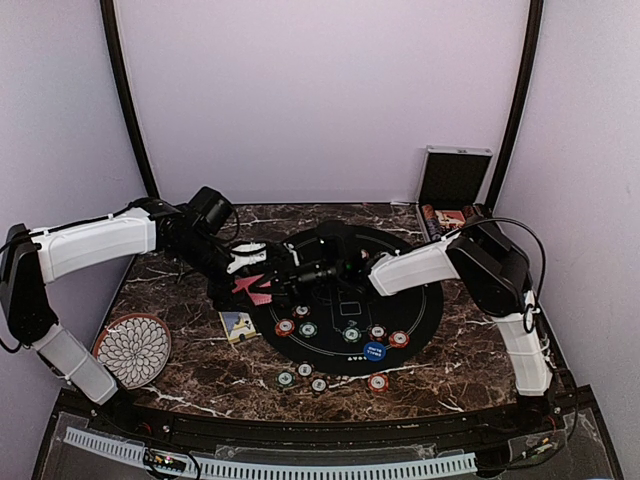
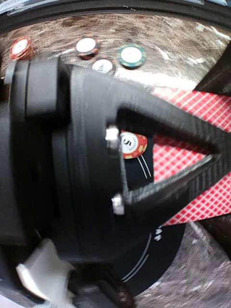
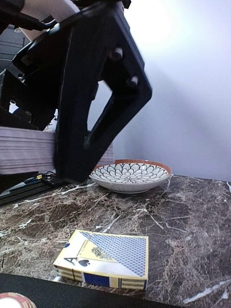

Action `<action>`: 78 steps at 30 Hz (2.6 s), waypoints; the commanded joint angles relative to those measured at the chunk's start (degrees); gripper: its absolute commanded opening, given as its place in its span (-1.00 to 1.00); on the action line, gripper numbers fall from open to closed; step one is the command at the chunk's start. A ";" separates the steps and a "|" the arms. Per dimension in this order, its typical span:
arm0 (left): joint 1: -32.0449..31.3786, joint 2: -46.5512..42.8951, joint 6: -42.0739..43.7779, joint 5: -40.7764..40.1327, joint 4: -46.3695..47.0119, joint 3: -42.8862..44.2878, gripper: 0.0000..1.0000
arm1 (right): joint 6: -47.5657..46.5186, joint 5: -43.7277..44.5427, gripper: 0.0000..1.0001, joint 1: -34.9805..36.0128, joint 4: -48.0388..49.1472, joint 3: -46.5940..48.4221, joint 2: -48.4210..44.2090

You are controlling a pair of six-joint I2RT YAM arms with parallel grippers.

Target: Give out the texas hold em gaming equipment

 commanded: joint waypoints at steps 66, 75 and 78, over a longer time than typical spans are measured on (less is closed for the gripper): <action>-0.41 0.48 0.01 0.32 -3.18 1.52 -0.59 | -11.75 4.77 0.05 -0.39 -18.30 2.82 -1.20; -0.30 0.27 -0.27 -0.70 -3.45 0.84 -0.65 | -16.06 6.25 -0.02 -0.54 -23.67 2.48 -3.37; -0.32 0.10 -0.40 -0.87 -3.03 0.55 -0.66 | -15.98 5.62 -0.02 -0.52 -23.41 2.45 -3.94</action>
